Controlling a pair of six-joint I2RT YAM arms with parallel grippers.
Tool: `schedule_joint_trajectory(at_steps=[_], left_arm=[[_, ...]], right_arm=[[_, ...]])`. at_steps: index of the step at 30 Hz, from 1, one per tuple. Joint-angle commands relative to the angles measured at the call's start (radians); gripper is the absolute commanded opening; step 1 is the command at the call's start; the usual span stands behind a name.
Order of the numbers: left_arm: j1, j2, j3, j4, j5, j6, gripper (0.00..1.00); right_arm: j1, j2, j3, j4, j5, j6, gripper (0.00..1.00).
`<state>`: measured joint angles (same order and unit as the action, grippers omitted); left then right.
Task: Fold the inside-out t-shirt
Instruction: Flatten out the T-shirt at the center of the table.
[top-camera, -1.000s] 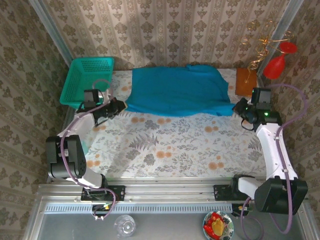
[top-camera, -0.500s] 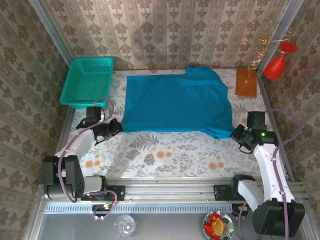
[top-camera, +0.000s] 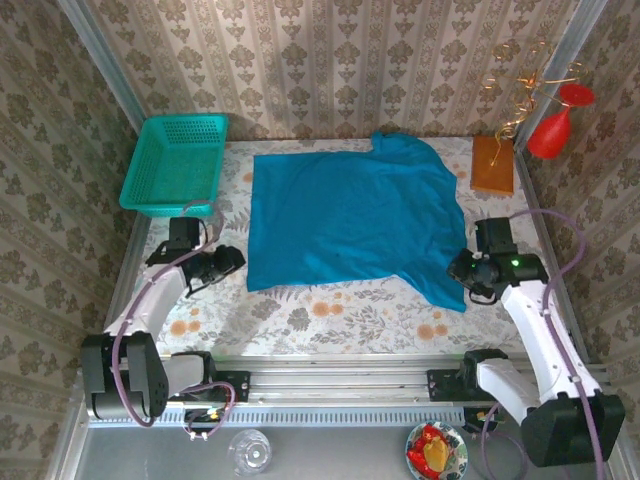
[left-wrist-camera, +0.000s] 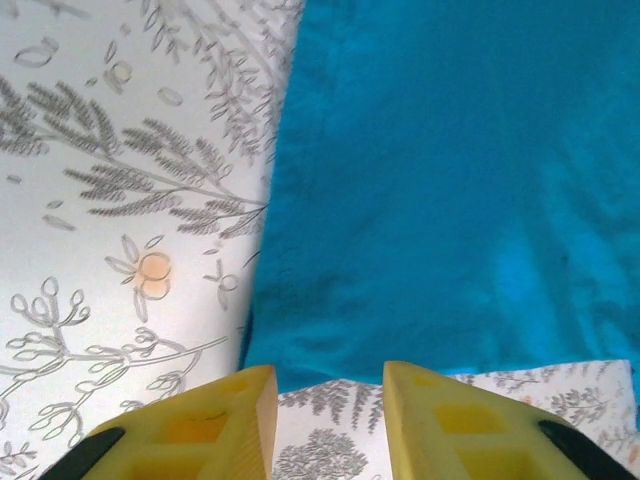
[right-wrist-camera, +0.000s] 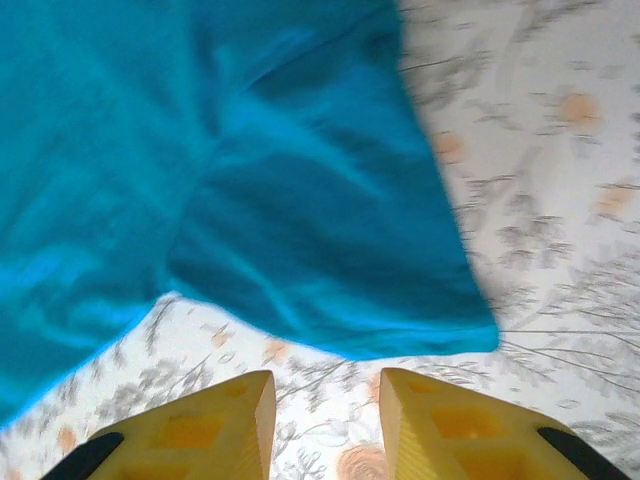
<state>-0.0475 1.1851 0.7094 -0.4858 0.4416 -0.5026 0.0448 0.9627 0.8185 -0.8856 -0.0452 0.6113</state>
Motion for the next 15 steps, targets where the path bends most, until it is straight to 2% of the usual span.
schedule_joint_trajectory(at_steps=[1, 5, 8, 12, 15], left_arm=[[-0.058, 0.038, 0.051, 0.0, 0.046, 0.03, 0.3], [-0.15, 0.121, 0.073, 0.059, 0.06, 0.012, 0.19], [-0.199, 0.178, 0.066, 0.117, 0.039, -0.005, 0.13], [-0.203, 0.275, 0.024, 0.204, 0.006, -0.026, 0.09], [-0.203, 0.327, 0.024, 0.196, -0.021, -0.016, 0.08]], right_arm=[[0.089, 0.082, 0.01, 0.043, -0.093, -0.07, 0.35], [0.197, 0.174, -0.011, 0.121, -0.066, -0.077, 0.37], [0.239, 0.239, -0.023, 0.173, -0.048, -0.082, 0.4], [0.265, 0.358, -0.03, 0.255, -0.108, -0.117, 0.47], [0.275, 0.449, -0.021, 0.263, -0.069, -0.131, 0.49]])
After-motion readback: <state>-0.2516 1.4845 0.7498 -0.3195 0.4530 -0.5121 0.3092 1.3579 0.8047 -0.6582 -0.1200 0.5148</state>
